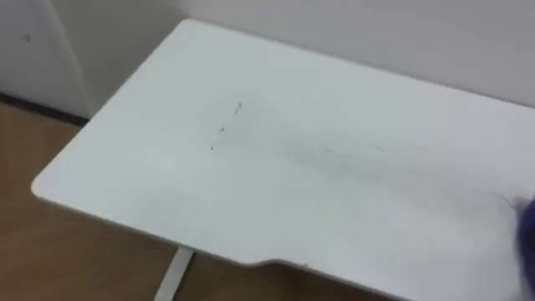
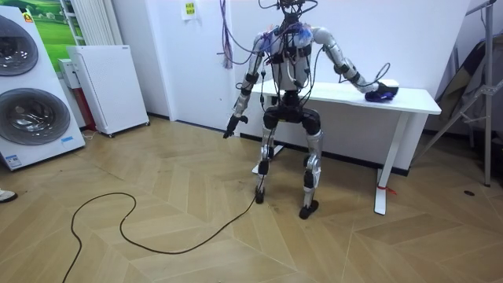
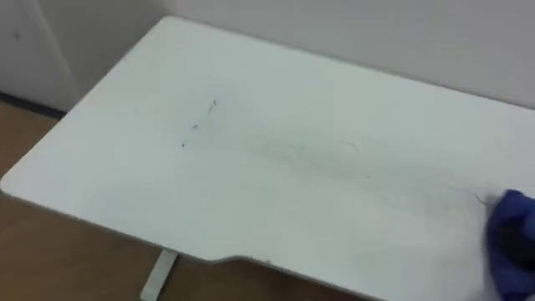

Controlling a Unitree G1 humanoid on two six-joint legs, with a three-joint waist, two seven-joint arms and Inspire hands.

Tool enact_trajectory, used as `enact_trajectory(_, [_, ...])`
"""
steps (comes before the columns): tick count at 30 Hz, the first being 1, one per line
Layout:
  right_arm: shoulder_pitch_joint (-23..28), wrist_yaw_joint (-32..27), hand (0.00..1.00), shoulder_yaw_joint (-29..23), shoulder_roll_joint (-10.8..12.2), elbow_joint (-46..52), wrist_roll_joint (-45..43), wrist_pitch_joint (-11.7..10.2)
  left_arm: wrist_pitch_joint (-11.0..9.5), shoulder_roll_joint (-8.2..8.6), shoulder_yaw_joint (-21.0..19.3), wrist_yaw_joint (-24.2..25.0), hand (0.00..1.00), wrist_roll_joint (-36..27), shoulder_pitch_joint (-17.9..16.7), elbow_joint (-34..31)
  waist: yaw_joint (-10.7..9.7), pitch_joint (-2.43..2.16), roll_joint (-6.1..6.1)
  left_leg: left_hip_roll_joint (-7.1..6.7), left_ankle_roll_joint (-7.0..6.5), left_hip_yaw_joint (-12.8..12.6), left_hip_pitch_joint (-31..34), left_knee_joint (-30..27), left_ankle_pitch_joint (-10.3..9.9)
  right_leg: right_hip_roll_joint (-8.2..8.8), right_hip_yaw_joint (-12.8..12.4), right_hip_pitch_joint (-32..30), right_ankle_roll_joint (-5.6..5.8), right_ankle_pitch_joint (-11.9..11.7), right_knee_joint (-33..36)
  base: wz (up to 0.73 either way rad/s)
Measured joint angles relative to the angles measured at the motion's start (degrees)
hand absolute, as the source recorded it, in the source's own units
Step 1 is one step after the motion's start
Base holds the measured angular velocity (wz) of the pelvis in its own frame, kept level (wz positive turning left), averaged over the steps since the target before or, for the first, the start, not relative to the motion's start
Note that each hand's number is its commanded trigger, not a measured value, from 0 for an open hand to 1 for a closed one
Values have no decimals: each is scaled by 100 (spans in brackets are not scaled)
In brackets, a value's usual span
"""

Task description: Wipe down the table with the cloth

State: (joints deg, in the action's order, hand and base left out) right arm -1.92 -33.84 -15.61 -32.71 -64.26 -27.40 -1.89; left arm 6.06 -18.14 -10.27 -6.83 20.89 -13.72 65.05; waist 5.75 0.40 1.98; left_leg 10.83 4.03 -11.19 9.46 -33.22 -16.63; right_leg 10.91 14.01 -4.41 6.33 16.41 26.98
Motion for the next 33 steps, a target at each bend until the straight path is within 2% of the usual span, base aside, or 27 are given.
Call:
enact_trajectory(1, [-18, -1, 100, -11, -41, 109, 33, 8, -13, 54, -77, -3, 0, 6, -55, -30, 109, 15, -65, -298, -154, 49, -128, 112, -166, -43, -278, -56, 44, -117, -123, -113])
enact_trajectory(2, [-122, -3, 100, 5, -19, 249, 2, 82, -14, 102, -89, -35, 0, 4, -55, -53, 289, 11, -184, -423, -166, 107, -317, 315, -247, -101, -582, -153, 72, -270, -245, -175])
enact_trajectory(3, [-331, -34, 100, 163, 40, 318, 1, 174, -11, 155, -77, -79, 0, -12, -52, -91, 527, 47, -277, -460, -194, 106, -474, 458, -287, -151, -560, -195, 56, -437, -293, -170])
enact_trajectory(4, [-431, -54, 100, 322, 125, 417, 2, 265, -10, 177, -16, -137, 0, -27, -49, -100, 612, 46, -325, -444, -199, 73, -517, 539, -297, -220, -470, -221, -20, -498, -276, -153])
enact_trajectory(5, [-610, -91, 100, 680, 337, 700, -9, 395, 26, 188, 122, -224, 0, -104, 31, -103, 649, 40, -378, -373, -204, 43, -530, 597, -297, -459, -120, -279, -305, -521, -163, -113])
enact_trajectory(6, [-784, -138, 100, 1028, 592, 954, -114, 485, 78, 198, 331, -307, 0, -130, 224, -103, 668, 31, -359, -354, -218, 22, -521, 643, -286, -630, 336, -286, -607, -428, -72, -99])
enact_trajectory(7, [-933, -162, 100, 1258, 763, 1038, -225, 540, 108, 215, 500, -355, 0, -156, 337, -100, 692, 32, -337, -372, -219, 25, -519, 647, -285, -660, 479, -289, -703, -390, -64, -86])
enact_trajectory(8, [-1309, -161, 100, 1681, 1073, 1121, -545, 641, 139, 269, 715, -401, 0, -207, 609, -82, 722, 31, -333, -395, -225, 65, -489, 619, -293, -670, 528, -355, -806, -403, -56, -65])
enact_trajectory(9, [-1674, -73, 100, 2006, 1391, 1146, -908, 687, 130, 349, 751, -403, 0, -206, 965, 11, 726, 25, -294, -458, -224, 255, -432, 591, -291, -667, 535, -426, -861, -424, -11, -46])
enact_trajectory(10, [-1851, 18, 100, 2155, 1563, 1150, -1081, 694, 118, 384, 775, -404, 0, -219, 1155, 69, 729, 32, -290, -473, -220, 294, -402, 571, -287, -662, 544, -454, -887, -416, 4, -7])
enact_trajectory(12, [-2451, 355, 100, 2755, 2109, 1122, -1493, 652, 33, 552, 1058, -406, 0, -237, 1692, 74, 760, 84, -297, -559, -216, 427, -354, 570, -204, -566, 591, -480, -933, -354, 101, 30])
enact_trajectory(13, [-2543, 420, 100, 2850, 2207, 1106, -1544, 633, 22, 613, 1128, -406, 0, -256, 1773, 66, 774, 90, -307, -591, -222, 499, -329, 572, -174, -539, 608, -479, -923, -338, 119, 57])
enact_trajectory(14, [-2653, 503, 100, 2980, 2325, 1107, -1640, 562, 11, 723, 1308, -398, 0, -284, 1888, 67, 835, 105, -316, -682, -241, 622, -292, 580, -122, -451, 652, -492, -898, -279, 210, 65])
enact_trajectory(15, [-2706, 559, 100, 3040, 2348, 1106, -1722, 555, 32, 814, 1421, -376, 0, -320, 1947, 13, 892, 108, -297, -781, -271, 752, -212, 571, -86, -359, 657, -546, -864, -219, 308, 69])
enact_trajectory(16, [-2742, 598, 100, 3040, 2348, 1098, -1740, 562, 32, 833, 1465, -376, 0, -384, 1949, -1, 919, 112, -280, -837, -286, 836, -153, 562, -67, -314, 655, -586, -843, -181, 341, 73])
enact_trajectory(17, [-2821, 632, 100, 3020, 2339, 996, -1776, 573, 72, 832, 1500, -373, 0, -508, 1883, 19, 942, 119, -269, -902, -317, 926, -74, 558, -38, -272, 631, -641, -810, -150, 355, 63])
enact_trajectory(18, [-2864, 596, 100, 2979, 2286, 912, -1724, 563, 210, 809, 1497, -374, 0, -581, 1751, 30, 968, 117, -273, -940, -332, 1016, -31, 546, -20, -264, 649, -643, -792, -156, 314, 52])
enact_trajectory(19, [-2863, 573, 100, 2969, 2243, 908, -1708, 557, 277, 778, 1497, -374, 0, -581, 1678, 31, 964, 117, -272, -943, -337, 1048, 4, 533, -17, -264, 672, -640, -781, -162, 290, 32])
enact_trajectory(21, [-2834, 391, 100, 2967, 1994, 758, -1534, 342, 400, 628, 1492, -370, 0, -679, 1462, 31, 971, 124, -210, -947, -371, 1058, 119, 545, 5, -260, 711, -685, -740, -190, 204, 22])
enact_trajectory(22, [-2809, 343, 100, 2964, 1920, 717, -1510, 275, 403, 601, 1484, -370, 0, -682, 1425, 31, 970, 121, -208, -943, -378, 1074, 141, 548, 10, -274, 733, -673, -727, -210, 145, 24])
enact_trajectory(24, [-2509, 71, 100, 2842, 1613, 677, -1496, 10, 392, 473, 1467, -370, 0, -682, 1339, 21, 892, 109, -192, -966, -414, 1218, 194, 571, 33, -316, 803, -565, -675, -281, -63, 35])
enact_trajectory(26, [-2161, -124, 100, 2575, 1471, 676, -1518, -108, 342, 341, 1400, -366, 0, -662, 1228, 11, 789, 70, -151, -957, -437, 1249, 131, 652, 58, -339, 862, -435, -622, -322, -257, 42])
enact_trajectory(29, [-1447, -437, 100, 2144, 1227, 677, -1467, -199, 320, 233, 1051, -368, 0, -640, 1028, 11, 642, -64, -50, -967, -478, 1225, -24, 827, 108, -368, 963, -99, -520, -407, -601, 37])
enact_trajectory(30, [-1255, -451, 100, 1987, 1183, 672, -1462, -191, 319, 215, 1034, -368, 0, -640, 981, 10, 552, -95, -22, -981, -486, 1228, -64, 833, 112, -384, 964, 64, -482, -430, -652, 38])
enact_trajectory(33, [-1149, -441, 100, 1794, 1164, 598, -1538, -171, 237, 247, 1059, -369, 0, -651, 1001, 9, 383, -88, -4, -1005, -503, 1293, -151, 781, 103, -382, 939, 204, -452, -447, -697, 33])
